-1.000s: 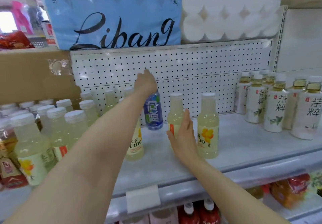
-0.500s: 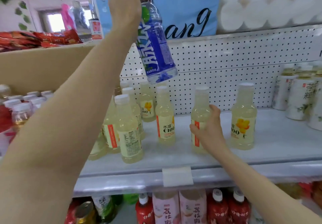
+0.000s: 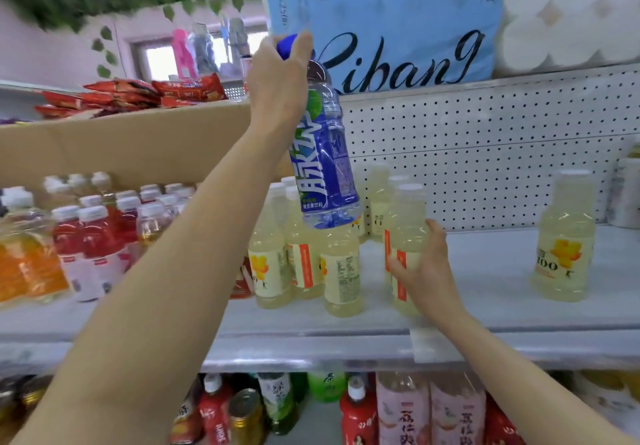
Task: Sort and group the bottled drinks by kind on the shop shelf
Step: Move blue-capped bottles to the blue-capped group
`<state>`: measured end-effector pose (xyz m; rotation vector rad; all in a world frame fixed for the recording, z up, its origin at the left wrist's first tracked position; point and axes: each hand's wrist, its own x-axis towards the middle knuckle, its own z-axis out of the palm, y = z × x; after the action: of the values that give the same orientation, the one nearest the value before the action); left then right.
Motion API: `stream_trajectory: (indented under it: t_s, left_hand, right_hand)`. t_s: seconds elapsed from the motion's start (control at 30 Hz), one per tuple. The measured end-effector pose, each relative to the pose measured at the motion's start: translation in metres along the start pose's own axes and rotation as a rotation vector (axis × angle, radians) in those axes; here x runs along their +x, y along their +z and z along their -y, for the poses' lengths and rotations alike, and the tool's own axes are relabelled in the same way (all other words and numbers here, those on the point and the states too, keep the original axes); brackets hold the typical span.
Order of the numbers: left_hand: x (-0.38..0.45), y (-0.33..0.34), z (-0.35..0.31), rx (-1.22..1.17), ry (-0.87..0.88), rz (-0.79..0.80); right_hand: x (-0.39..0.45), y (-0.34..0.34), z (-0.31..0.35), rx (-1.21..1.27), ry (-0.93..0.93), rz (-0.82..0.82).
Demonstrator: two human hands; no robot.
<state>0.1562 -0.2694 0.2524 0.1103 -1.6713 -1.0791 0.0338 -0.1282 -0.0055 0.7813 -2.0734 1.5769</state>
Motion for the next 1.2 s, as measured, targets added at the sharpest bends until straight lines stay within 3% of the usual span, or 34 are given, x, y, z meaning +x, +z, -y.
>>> stream_trajectory:
  t_s: [0.33, 0.43, 0.53, 0.63, 0.73, 0.8, 1.03, 1.2]
  left_hand:
    - [-0.035, -0.059, 0.044, 0.067, -0.175, 0.115]
    - [-0.048, -0.073, 0.054, 0.100, -0.214, 0.104]
    - [-0.059, -0.086, 0.063, 0.122, -0.227, 0.073]
    - [-0.070, -0.098, 0.066, 0.160, -0.247, 0.044]
    - [-0.084, -0.113, 0.068, 0.186, -0.258, 0.017]
    - [-0.095, -0.126, 0.069, 0.204, -0.258, -0.019]
    - [-0.119, -0.189, 0.077, 0.305, -0.272, -0.134]
    - [-0.122, -0.245, 0.092, 0.312, -0.302, -0.110]
  right_hand:
    - [-0.005, 0.013, 0.007, -0.099, 0.019, -0.048]
    - [-0.011, 0.010, 0.013, -0.354, 0.014, -0.216]
    - [-0.027, 0.014, 0.042, -0.373, -0.218, -0.366]
    - [-0.055, 0.039, 0.089, -0.133, -0.375, -0.127]
    - [-0.096, 0.066, 0.134, 0.153, -0.293, 0.178]
    - [-0.119, 0.081, 0.156, 0.302, -0.196, 0.283]
    - [-0.174, 0.124, 0.200, 0.461, -0.071, 0.433]
    - [-0.192, 0.167, 0.228, 0.557, 0.004, 0.491]
